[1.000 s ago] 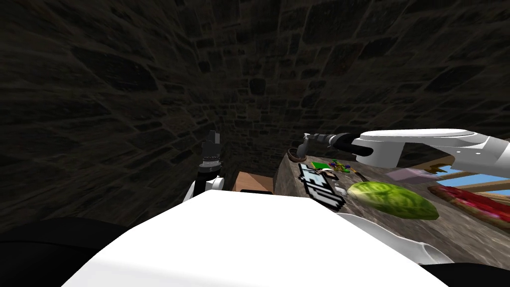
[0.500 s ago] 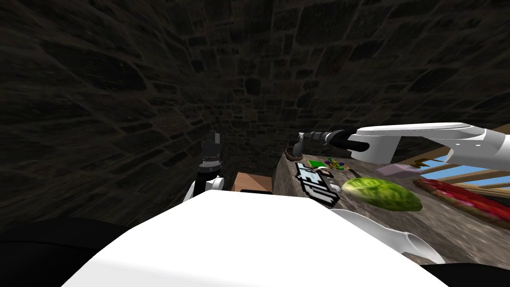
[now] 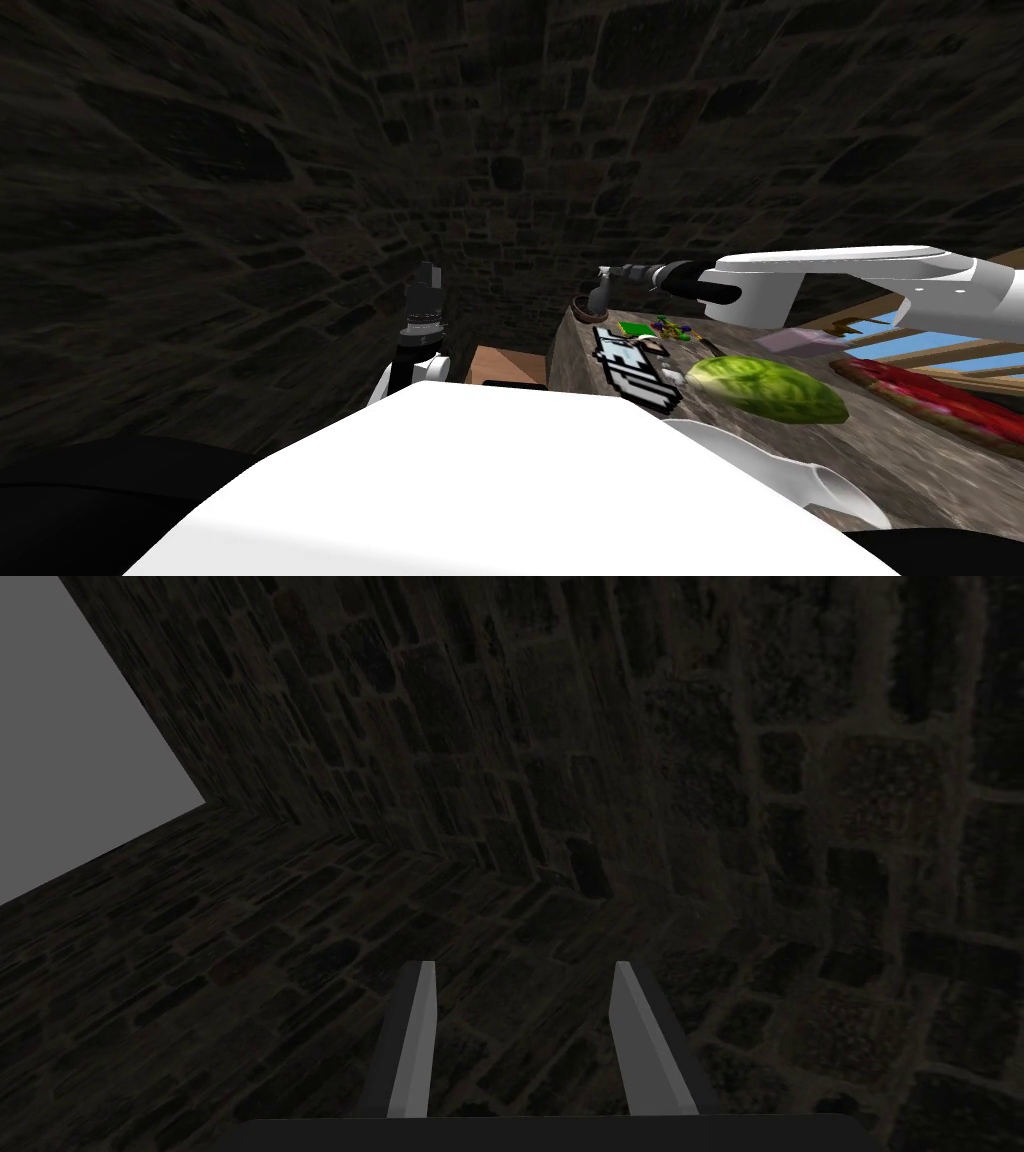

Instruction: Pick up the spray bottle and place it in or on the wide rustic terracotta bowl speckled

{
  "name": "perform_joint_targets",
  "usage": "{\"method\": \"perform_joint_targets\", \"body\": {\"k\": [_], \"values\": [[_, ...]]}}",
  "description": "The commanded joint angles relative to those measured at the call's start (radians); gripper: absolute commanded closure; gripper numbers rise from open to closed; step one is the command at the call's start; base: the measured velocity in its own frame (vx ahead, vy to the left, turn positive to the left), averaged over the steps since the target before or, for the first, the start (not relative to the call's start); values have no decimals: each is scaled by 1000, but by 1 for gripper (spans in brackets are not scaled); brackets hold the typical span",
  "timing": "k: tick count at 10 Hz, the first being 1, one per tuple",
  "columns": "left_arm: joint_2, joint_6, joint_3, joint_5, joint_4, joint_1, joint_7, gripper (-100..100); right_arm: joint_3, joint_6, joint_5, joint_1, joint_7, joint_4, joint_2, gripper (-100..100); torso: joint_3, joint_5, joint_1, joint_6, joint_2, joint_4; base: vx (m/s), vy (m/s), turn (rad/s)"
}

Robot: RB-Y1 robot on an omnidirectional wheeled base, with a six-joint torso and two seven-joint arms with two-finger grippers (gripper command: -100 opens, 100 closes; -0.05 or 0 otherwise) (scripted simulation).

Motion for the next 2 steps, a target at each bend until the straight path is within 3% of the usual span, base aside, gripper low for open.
{"method": "perform_joint_targets", "body": {"k": [1, 2], "values": [[0, 0, 0, 0, 0, 0, 0, 0, 0, 0, 0, 0, 0, 0, 0, 0, 0, 0, 0, 0, 0, 0, 0, 0, 0], [0, 0, 0, 0, 0, 0, 0, 0, 0, 0, 0, 0, 0, 0, 0, 0, 0, 0, 0, 0, 0, 0, 0, 0, 0]]}}
